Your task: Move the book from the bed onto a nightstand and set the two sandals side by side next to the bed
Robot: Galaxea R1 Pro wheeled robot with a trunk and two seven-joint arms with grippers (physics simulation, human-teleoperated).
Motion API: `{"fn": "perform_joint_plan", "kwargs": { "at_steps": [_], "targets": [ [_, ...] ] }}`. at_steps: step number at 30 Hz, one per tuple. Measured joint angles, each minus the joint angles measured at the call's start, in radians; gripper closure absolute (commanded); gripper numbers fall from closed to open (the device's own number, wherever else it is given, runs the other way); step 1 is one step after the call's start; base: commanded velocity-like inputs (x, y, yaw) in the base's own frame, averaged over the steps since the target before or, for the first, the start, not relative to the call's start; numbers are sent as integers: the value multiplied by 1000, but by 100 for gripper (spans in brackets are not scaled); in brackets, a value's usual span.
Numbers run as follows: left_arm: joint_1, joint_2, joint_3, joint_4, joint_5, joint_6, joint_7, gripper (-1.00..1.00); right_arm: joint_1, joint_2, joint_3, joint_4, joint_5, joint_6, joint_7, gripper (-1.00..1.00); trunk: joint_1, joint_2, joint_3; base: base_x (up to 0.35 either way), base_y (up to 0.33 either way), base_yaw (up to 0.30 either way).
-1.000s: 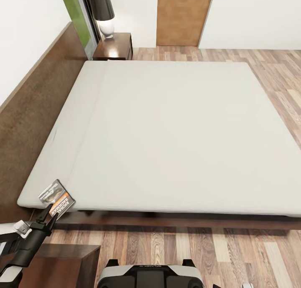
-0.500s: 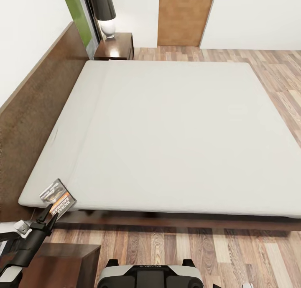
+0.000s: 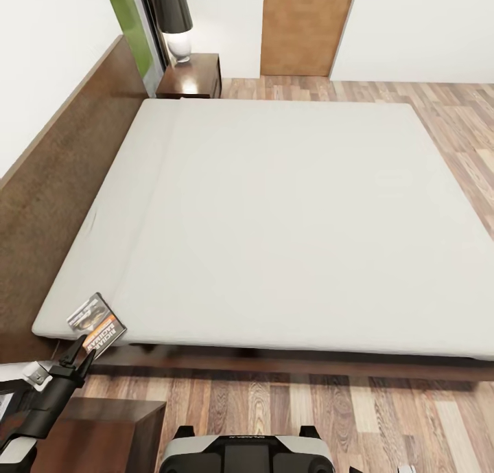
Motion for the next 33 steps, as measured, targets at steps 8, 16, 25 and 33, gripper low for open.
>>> {"fn": "perform_joint_plan", "kwargs": {
  "at_steps": [8,16,25,33],
  "targets": [
    [0,0,0,0,0,0,0,-100,0,0,0,0,0,0,0,-100,0,0,-4,0,0,91],
    [0,0,0,0,0,1,0,-100,0,0,0,0,0,0,1,-100,0,0,-5,0,0,9],
    [0,0,0,0,0,1,0,-100,0,0,0,0,0,0,1,-100,27,-49,-27,0,0,0],
    [0,0,0,0,1,1,0,-100,0,0,0,0,0,0,1,-100,31,-56,-30,0,0,0]
  ]
}}
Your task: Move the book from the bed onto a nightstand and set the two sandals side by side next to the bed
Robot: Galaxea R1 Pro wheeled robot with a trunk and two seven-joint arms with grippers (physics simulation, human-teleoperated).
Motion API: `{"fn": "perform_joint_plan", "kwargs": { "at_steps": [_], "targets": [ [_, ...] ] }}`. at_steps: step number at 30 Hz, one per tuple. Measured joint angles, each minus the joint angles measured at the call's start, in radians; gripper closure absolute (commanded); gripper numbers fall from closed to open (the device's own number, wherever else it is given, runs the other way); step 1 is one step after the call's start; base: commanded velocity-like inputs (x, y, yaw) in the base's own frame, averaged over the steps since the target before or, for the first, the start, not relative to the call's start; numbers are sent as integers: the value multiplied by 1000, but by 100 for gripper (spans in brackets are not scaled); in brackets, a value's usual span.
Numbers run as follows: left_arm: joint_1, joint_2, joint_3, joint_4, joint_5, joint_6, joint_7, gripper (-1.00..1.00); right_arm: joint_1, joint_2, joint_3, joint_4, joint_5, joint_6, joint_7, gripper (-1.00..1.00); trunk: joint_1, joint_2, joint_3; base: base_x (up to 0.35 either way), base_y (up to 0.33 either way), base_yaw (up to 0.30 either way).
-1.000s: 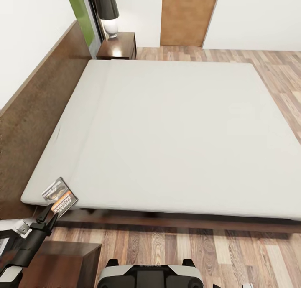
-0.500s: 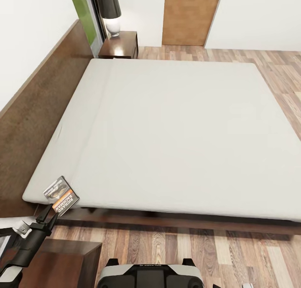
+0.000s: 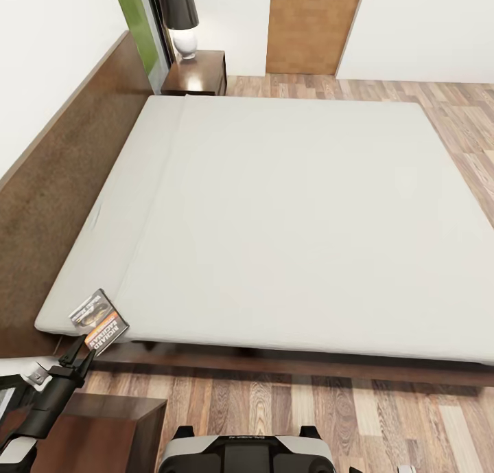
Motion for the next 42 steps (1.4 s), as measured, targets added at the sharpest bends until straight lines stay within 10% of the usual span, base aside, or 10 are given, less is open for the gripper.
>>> {"fn": "perform_joint_plan", "kwargs": {
  "at_steps": [42],
  "targets": [
    [0,0,0,0,0,0,0,-100,-1,0,0,0,0,0,0,-100,142,-259,-116,0,0,0]
  ]
}}
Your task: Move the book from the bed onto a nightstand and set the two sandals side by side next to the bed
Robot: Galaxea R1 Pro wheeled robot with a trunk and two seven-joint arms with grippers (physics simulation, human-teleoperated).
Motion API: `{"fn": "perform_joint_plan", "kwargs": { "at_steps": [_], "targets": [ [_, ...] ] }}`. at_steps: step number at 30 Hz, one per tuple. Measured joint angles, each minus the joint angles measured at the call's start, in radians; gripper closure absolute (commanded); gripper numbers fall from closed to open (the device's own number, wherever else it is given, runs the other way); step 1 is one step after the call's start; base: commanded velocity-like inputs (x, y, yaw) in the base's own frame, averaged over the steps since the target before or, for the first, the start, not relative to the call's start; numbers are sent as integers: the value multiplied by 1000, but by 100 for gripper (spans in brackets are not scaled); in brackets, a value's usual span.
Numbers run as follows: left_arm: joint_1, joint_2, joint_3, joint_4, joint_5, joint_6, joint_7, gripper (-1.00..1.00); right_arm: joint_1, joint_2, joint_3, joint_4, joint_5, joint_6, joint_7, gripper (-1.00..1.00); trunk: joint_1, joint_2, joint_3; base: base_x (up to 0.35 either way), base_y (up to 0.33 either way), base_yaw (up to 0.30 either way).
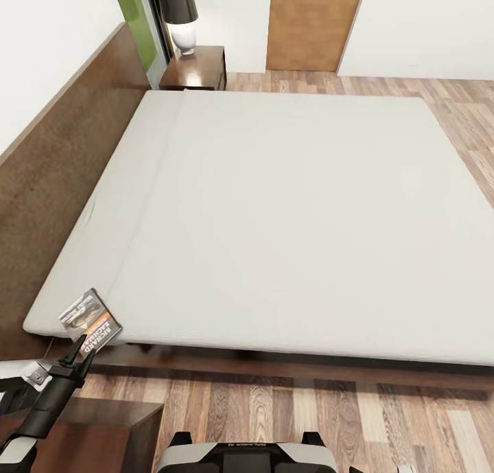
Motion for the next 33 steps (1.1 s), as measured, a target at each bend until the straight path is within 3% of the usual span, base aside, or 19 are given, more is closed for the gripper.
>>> {"fn": "perform_joint_plan", "kwargs": {
  "at_steps": [33],
  "targets": [
    [0,0,0,0,0,0,0,-100,1,0,0,0,0,0,-1,-100,0,0,-1,0,0,62]
  ]
}}
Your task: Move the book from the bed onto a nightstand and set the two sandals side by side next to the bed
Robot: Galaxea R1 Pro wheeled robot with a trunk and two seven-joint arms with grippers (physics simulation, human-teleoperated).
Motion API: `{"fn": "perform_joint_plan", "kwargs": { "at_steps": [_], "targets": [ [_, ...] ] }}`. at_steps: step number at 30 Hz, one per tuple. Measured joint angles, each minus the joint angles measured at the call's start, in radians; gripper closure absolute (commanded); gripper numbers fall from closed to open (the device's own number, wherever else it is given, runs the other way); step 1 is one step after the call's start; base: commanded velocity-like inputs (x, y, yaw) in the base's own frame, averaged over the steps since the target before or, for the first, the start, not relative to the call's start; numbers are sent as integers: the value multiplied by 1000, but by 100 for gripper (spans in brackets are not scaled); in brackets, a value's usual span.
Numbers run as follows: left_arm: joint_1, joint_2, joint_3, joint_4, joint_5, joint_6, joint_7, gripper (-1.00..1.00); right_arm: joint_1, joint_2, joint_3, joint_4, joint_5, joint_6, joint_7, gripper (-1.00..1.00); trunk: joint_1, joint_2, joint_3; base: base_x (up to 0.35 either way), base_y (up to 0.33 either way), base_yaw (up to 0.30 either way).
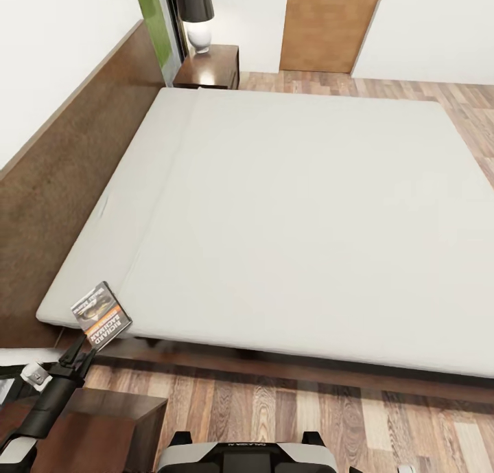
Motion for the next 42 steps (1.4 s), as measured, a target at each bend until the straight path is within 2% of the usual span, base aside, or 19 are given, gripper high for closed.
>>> {"fn": "perform_joint_plan", "kwargs": {
  "at_steps": [13,26,34,42],
  "targets": [
    [0,0,0,0,0,0,0,-100,0,0,0,0,0,0,1,-100,0,0,-2,0,0,36],
    [0,0,1,0,0,0,0,-100,0,0,0,0,0,0,1,-100,50,-91,-43,0,0,0],
    [1,0,2,0,0,0,0,-100,0,0,0,0,0,0,1,-100,50,-91,-43,0,0,0],
    [0,0,2,0,0,0,0,-100,0,0,0,0,0,-1,1,-100,80,-147,-68,0,0,0]
  ]
}}
